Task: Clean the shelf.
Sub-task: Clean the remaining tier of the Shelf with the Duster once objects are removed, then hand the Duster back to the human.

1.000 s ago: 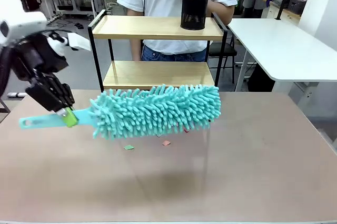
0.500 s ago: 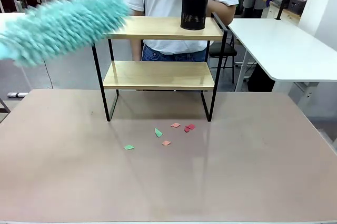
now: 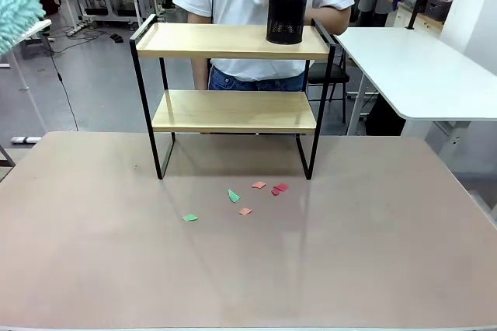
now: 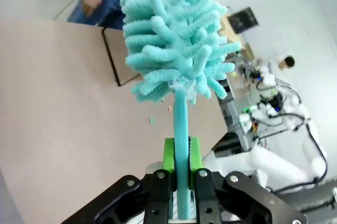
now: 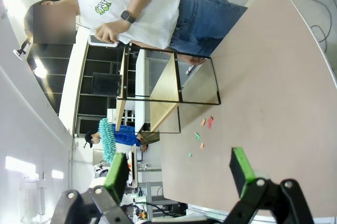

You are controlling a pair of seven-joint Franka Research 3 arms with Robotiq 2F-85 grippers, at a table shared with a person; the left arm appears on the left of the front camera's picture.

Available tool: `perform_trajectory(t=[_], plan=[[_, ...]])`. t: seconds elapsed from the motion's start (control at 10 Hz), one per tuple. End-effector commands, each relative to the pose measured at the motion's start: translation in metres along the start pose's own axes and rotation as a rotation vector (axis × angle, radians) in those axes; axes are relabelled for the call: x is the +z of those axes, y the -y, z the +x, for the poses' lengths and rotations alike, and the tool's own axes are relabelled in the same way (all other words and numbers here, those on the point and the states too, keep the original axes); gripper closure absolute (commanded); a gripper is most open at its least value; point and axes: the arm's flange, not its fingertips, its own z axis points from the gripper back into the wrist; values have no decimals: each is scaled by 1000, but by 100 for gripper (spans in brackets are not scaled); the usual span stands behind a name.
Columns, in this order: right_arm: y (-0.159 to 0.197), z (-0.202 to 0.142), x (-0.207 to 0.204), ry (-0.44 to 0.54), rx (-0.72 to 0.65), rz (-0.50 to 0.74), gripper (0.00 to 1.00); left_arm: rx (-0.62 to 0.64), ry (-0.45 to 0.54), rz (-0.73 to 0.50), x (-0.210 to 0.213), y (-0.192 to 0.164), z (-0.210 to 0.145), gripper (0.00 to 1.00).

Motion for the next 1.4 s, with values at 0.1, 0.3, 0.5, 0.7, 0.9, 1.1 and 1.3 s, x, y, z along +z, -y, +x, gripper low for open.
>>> perform_trajectory(t=[0.1,0.3,0.5,0.7,0.9,1.1,1.3], plan=[[-1,2,-1,10,24,26,0,186,-42,-54,-45,-48,4,88],[-1,2,-1,10,24,26,0,230,-128,-69,-61,-74,0,88],[-1,2,-1,10,24,26,0,196,-270,-88,-85,-85,0,88],[-1,2,-1,10,24,26,0,231,-139,-55,-75,-86,-10,88],[-1,2,-1,10,24,26,0,231,-139,-55,-75,-86,-10,88],[-1,2,-1,10,24,26,0,231,-139,-55,-75,-86,-10,88],[-1,2,-1,10,24,26,0,231,-139,-55,-75,-86,-10,88]])
